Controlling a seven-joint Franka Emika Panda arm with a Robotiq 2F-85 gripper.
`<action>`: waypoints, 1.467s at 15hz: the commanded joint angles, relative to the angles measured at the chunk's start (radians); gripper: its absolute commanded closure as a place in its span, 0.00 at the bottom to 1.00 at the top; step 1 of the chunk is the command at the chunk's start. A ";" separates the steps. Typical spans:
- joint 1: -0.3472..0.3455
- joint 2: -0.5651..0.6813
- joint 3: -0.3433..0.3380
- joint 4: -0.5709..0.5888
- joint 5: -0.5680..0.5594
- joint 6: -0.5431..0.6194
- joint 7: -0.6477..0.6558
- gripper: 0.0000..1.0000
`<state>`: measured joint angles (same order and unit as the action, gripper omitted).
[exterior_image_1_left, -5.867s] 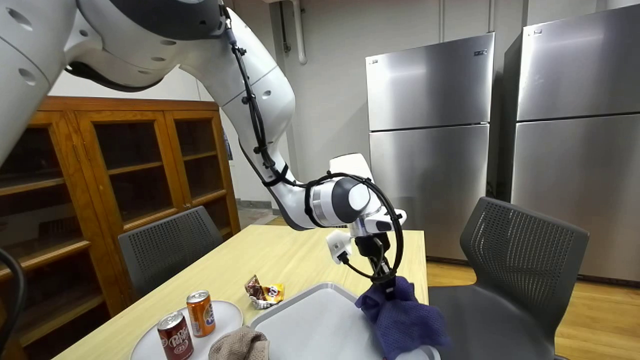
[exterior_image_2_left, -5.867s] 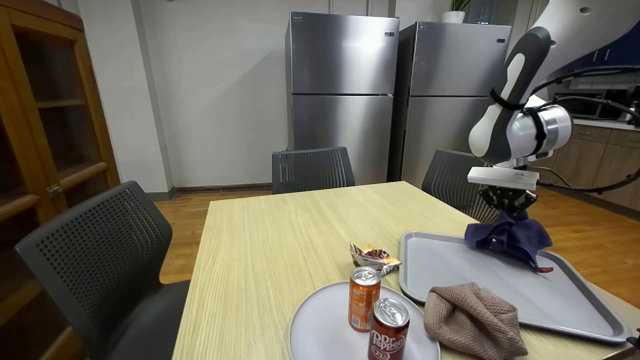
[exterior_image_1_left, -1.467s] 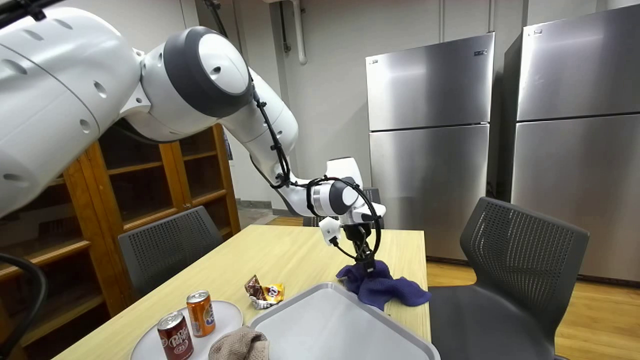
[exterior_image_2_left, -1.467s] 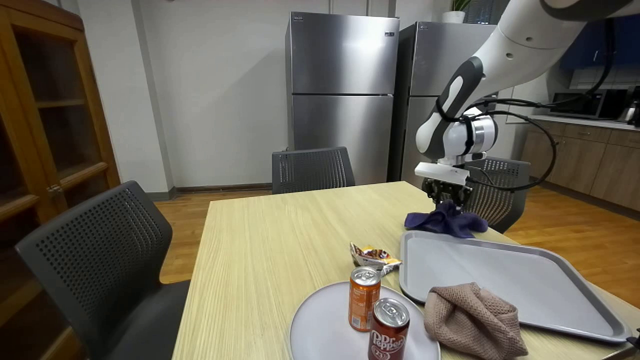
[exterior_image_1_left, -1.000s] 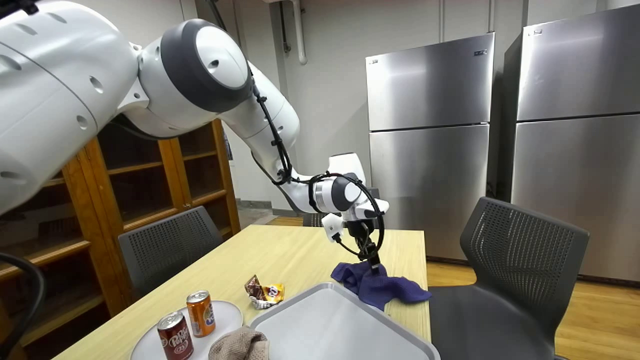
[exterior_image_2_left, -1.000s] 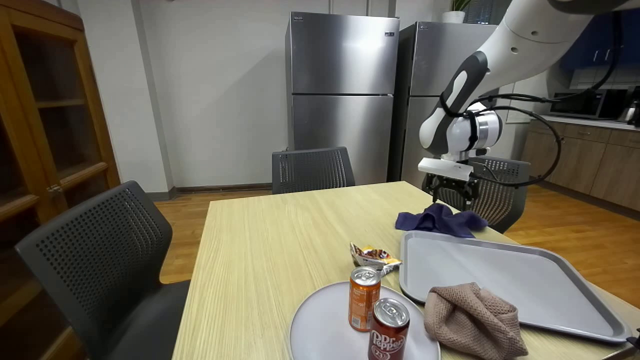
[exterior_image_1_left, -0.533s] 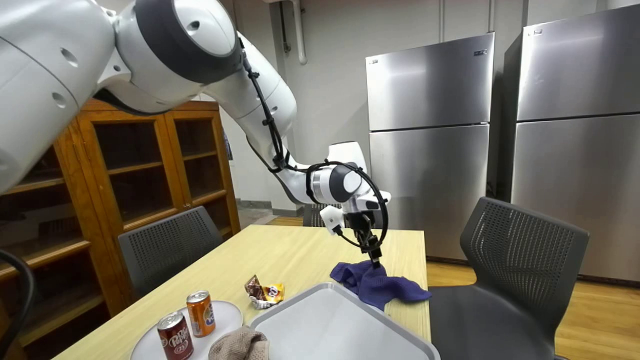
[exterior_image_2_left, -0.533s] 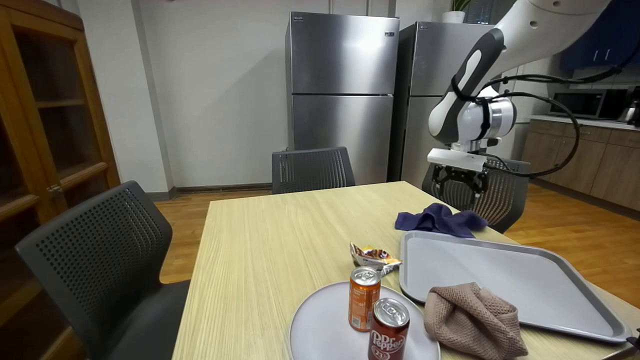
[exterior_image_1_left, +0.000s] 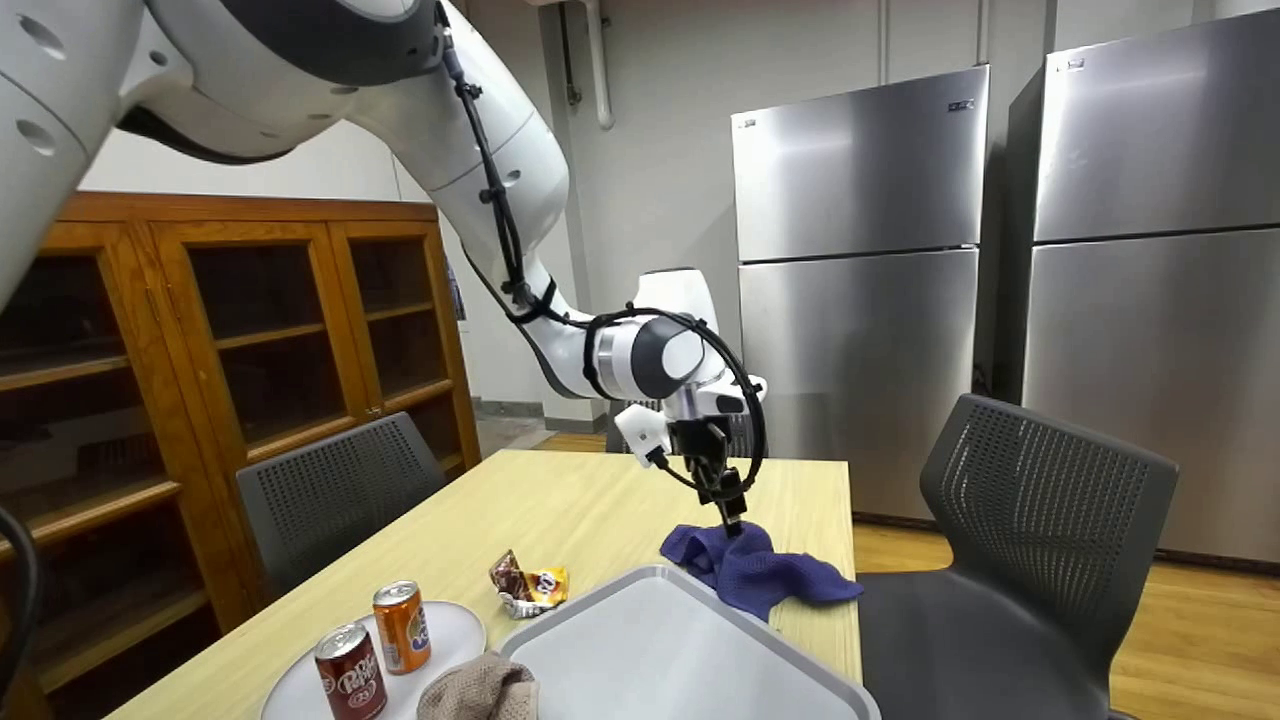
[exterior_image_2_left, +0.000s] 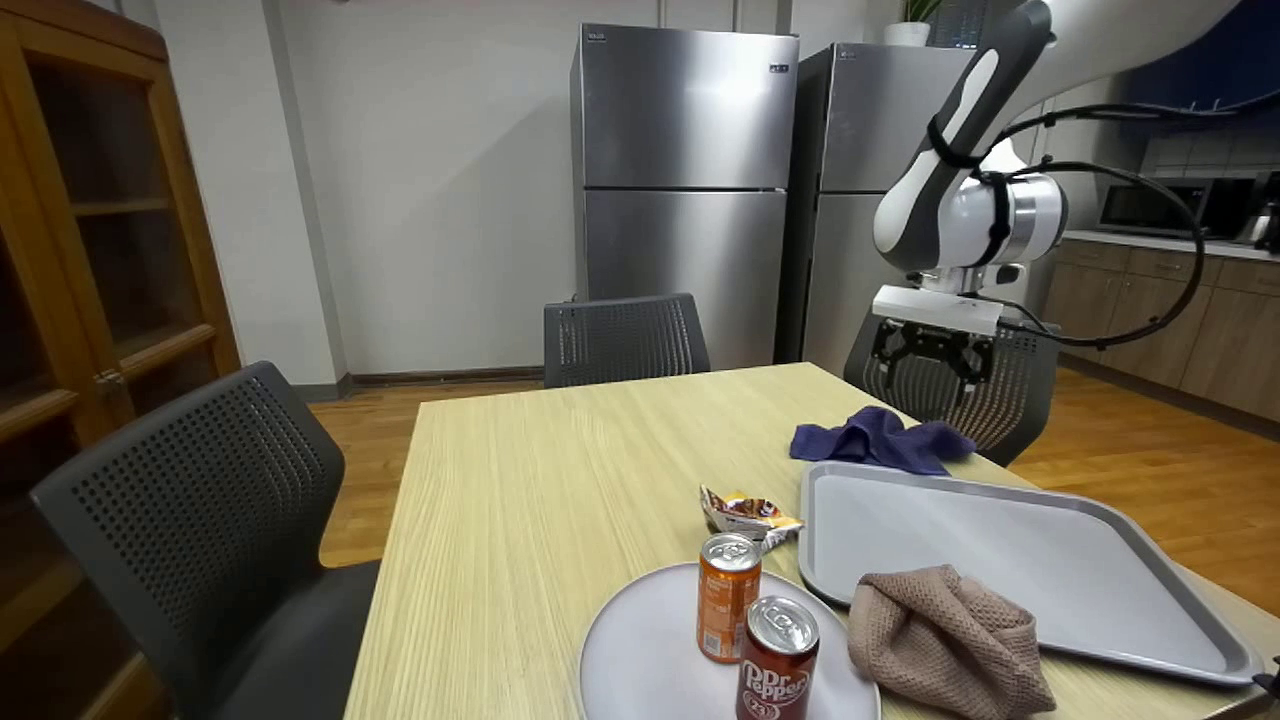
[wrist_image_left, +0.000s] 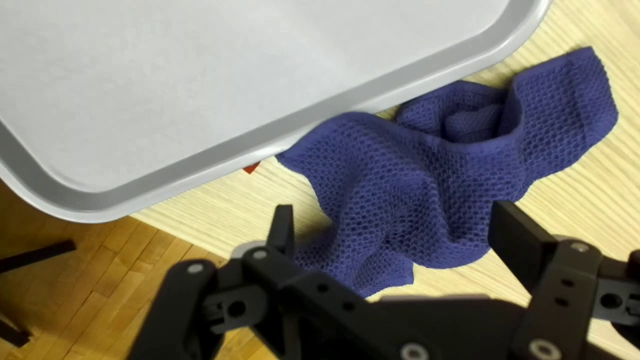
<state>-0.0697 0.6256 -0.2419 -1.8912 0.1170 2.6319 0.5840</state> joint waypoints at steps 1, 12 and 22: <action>-0.012 -0.122 0.034 -0.157 0.032 0.059 -0.086 0.00; -0.015 -0.310 0.099 -0.414 0.062 0.127 -0.258 0.00; 0.002 -0.300 0.092 -0.421 0.039 0.121 -0.252 0.00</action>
<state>-0.0696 0.3265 -0.1482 -2.3128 0.1555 2.7546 0.3319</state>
